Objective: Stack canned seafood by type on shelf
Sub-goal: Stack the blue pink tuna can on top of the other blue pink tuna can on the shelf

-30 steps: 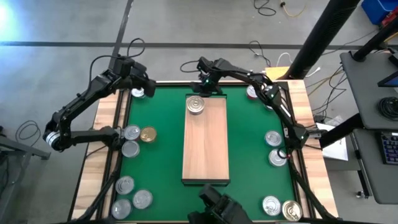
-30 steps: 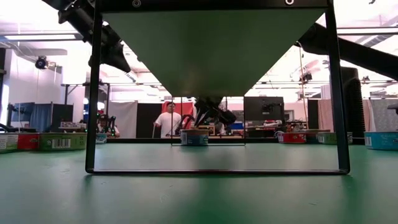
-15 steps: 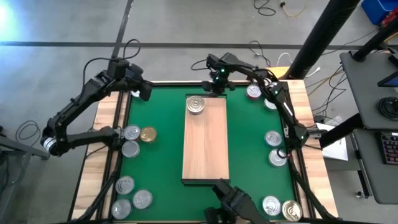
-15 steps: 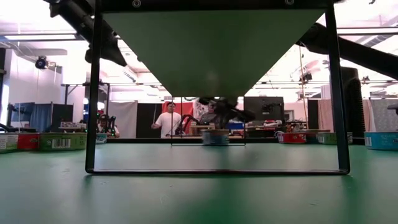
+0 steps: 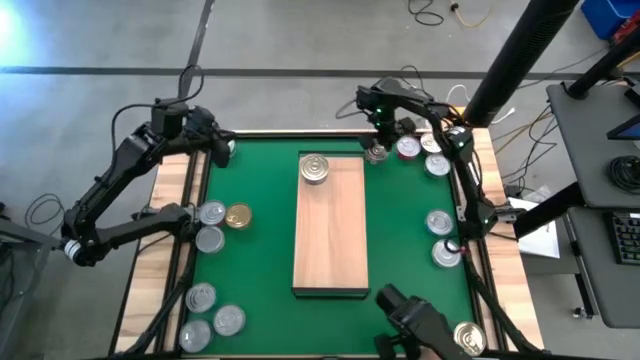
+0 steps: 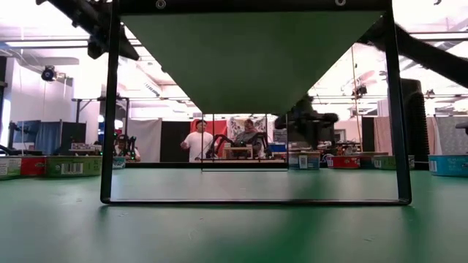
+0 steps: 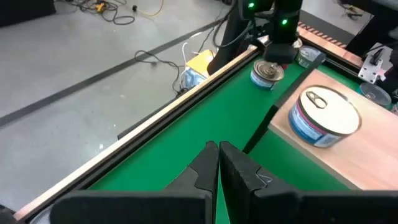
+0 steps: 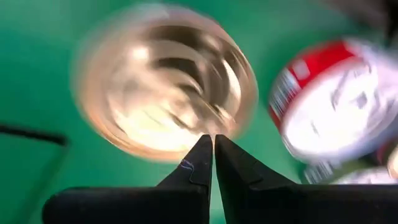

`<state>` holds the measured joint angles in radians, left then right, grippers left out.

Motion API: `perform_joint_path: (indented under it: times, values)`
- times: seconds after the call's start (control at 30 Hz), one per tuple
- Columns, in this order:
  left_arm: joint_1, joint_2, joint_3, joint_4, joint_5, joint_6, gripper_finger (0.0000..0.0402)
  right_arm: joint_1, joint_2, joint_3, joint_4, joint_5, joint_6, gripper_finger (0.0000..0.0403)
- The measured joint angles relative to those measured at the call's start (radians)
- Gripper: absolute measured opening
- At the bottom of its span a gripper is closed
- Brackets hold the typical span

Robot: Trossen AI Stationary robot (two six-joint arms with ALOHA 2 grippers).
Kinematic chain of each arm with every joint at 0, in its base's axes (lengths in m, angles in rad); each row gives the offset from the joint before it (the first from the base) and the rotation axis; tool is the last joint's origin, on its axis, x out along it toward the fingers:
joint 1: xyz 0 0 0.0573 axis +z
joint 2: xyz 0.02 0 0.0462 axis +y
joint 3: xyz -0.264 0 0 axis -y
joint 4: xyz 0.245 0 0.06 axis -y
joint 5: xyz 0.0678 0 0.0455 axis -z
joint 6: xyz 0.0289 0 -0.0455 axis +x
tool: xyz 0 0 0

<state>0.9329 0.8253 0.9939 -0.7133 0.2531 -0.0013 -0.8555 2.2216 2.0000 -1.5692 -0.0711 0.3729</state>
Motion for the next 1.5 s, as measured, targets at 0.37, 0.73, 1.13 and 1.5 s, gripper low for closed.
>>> perform_joint_path:
  times: [0.37, 0.73, 1.13, 1.5]
  values:
    - [0.000, 0.046, 0.000, -0.012, -0.014, -0.052, 0.0005, -0.046, -0.428, -0.527, 0.439, -0.123, 0.189, 0.0012]
    - [-0.006, 0.198, 0.015, 0.213, 0.241, -0.158, 0.0088, -0.062, -0.531, -0.806, 0.901, -0.282, 0.253, 0.0012]
    - [-0.217, 0.220, 0.025, 0.486, 0.208, -0.416, 0.0137, -0.055, -0.574, -0.915, 0.944, -0.201, 0.006, 0.0012]
    - [-0.411, 0.240, 0.025, 0.649, 0.044, -0.515, 0.0167, 0.061, -0.876, -1.173, 0.736, -0.193, -0.051, 0.0012]
